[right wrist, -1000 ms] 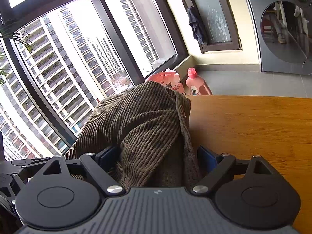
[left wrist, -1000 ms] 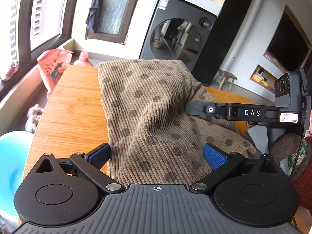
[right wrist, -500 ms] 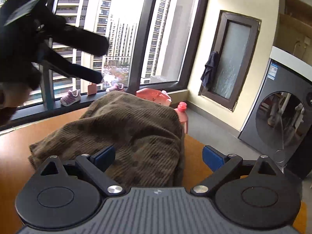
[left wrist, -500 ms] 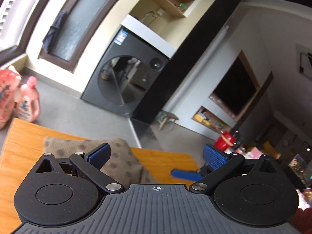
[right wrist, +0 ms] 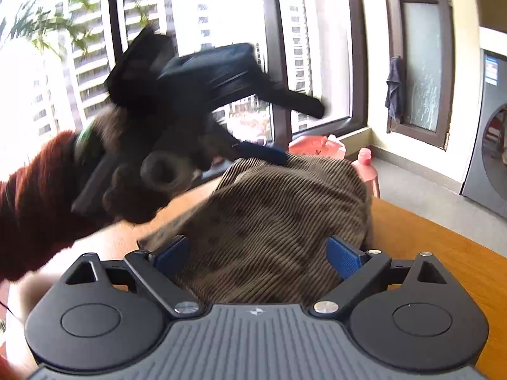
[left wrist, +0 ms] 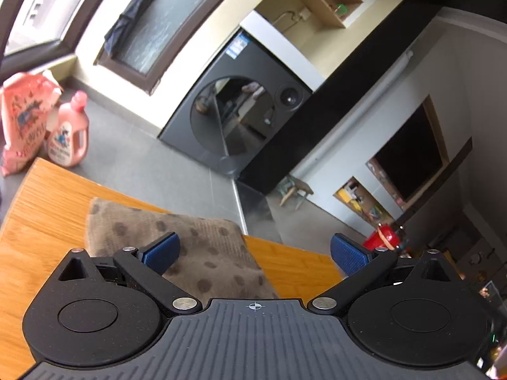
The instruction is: Fold clothes
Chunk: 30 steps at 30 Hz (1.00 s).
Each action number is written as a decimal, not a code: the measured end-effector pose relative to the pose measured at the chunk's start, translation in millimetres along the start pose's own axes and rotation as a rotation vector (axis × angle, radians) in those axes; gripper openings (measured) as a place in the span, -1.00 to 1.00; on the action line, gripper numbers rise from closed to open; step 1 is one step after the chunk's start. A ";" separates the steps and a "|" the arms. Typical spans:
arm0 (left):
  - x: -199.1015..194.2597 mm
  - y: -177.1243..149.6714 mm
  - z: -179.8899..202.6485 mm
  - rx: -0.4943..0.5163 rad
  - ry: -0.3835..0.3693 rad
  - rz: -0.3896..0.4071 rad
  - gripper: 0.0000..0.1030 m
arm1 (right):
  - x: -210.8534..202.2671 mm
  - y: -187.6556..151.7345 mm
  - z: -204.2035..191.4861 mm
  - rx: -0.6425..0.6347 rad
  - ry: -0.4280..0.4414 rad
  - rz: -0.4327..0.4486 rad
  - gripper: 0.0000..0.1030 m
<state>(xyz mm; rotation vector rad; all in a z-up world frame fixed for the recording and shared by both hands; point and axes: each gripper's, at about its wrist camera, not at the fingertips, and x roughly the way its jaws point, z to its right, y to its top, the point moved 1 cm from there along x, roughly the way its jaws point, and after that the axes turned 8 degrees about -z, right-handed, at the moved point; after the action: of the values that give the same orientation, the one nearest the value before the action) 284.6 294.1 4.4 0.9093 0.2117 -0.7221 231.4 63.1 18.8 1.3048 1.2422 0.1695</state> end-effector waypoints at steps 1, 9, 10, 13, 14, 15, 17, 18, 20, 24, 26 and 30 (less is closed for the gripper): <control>-9.0 -7.6 -0.6 0.013 0.036 0.014 1.00 | -2.9 3.7 14.9 0.071 -0.004 0.017 0.95; -6.9 -52.5 -23.5 -0.043 0.123 -0.121 0.97 | 58.1 -4.8 48.0 0.221 0.019 -0.113 0.19; -13.2 -56.2 -26.3 -0.046 0.118 -0.115 0.97 | 58.1 -2.0 42.7 0.182 0.015 -0.105 0.18; -31.7 -61.5 -33.0 -0.078 0.096 -0.088 0.97 | 68.6 9.5 29.4 0.074 0.019 -0.101 0.17; -36.0 -61.1 -33.5 -0.081 0.101 -0.074 0.97 | 73.8 9.6 31.0 0.083 0.010 -0.117 0.17; -42.6 -58.7 -31.9 -0.070 0.119 -0.047 0.97 | 79.1 9.2 33.0 0.097 -0.001 -0.135 0.20; -55.8 -53.7 -28.2 -0.049 0.150 0.006 0.97 | 74.3 3.1 34.4 0.133 -0.013 -0.136 0.31; -61.3 -47.9 -21.9 -0.026 0.119 0.034 0.97 | 68.4 -0.6 33.4 0.150 -0.020 -0.133 0.34; -71.3 -36.3 -9.3 0.020 0.055 0.086 0.98 | 64.6 -5.9 28.6 0.149 -0.048 -0.125 0.35; -41.4 -5.7 4.6 0.034 -0.113 0.032 0.98 | 58.7 -2.3 9.0 0.038 -0.152 -0.101 0.50; -11.9 11.7 -3.3 -0.018 -0.105 -0.015 0.98 | 50.3 0.2 -10.1 -0.108 -0.267 -0.055 0.63; 49.5 26.9 -37.2 -0.188 -0.176 -0.150 0.99 | 20.6 12.0 -36.9 -0.252 -0.283 0.063 0.63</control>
<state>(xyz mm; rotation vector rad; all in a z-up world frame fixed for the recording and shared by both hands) 343.8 310.1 -23.7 0.6514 0.1898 -0.9009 218.3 104.7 24.5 1.1065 0.9088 0.1740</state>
